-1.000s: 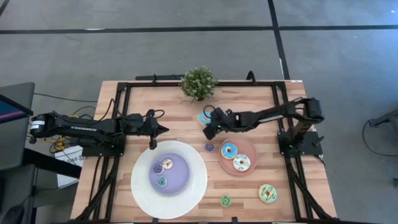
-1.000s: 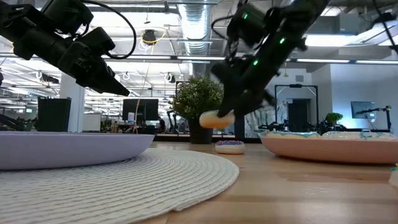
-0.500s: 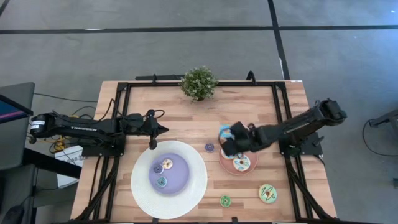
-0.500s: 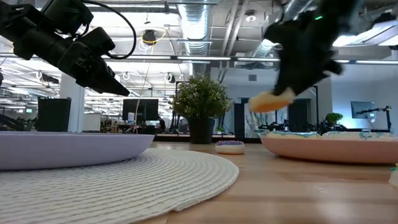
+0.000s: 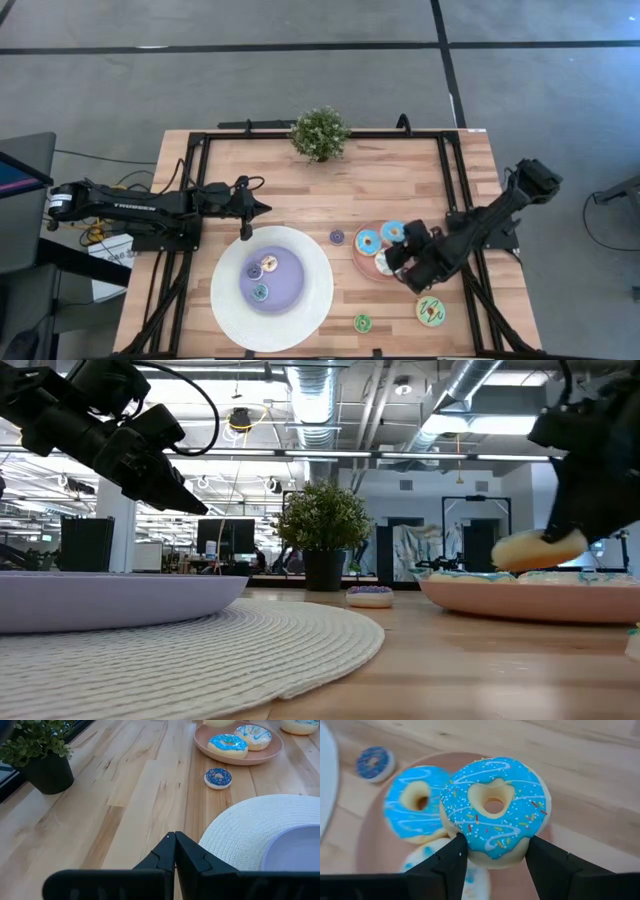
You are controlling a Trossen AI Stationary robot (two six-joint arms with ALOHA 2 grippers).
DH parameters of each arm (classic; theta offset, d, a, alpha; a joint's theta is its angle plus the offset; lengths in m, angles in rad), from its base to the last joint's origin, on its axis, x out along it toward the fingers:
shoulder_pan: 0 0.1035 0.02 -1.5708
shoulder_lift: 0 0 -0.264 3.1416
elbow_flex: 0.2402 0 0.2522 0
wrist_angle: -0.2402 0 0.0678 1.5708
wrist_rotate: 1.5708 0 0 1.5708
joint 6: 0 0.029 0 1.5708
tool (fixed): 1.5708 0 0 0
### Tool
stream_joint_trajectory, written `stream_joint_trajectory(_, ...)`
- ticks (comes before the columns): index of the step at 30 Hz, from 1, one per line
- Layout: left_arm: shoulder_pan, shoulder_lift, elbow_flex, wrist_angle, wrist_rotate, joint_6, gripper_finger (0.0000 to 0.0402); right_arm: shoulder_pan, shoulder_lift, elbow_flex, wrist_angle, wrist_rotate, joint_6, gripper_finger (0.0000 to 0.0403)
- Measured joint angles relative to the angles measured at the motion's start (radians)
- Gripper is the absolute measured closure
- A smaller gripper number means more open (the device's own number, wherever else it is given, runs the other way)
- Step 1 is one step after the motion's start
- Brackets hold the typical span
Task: Pick & Place donuts
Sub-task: Put the big blue donut on the pink plate
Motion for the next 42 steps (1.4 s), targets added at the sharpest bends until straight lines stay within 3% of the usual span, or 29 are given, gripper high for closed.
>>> stream_joint_trajectory(5,0.0,0.0,0.0,0.0,0.0,0.0,0.0401,0.006,0.0,-0.044,0.005,-0.005,0.039,0.0223)
stream_joint_trajectory(11,0.0,0.0,0.0,0.001,-0.006,0.002,0.0401,-0.023,0.008,-0.089,0.181,-0.016,-0.11,0.0223)
stream_joint_trajectory(32,0.0,0.0,0.0,0.001,-0.005,0.003,0.0401,-0.074,0.021,-0.097,0.218,-0.029,-0.164,0.0222)
stream_joint_trajectory(42,0.0,0.0,0.0,0.001,-0.005,0.003,0.0401,-0.074,0.021,-0.097,0.224,-0.042,-0.163,0.0163)
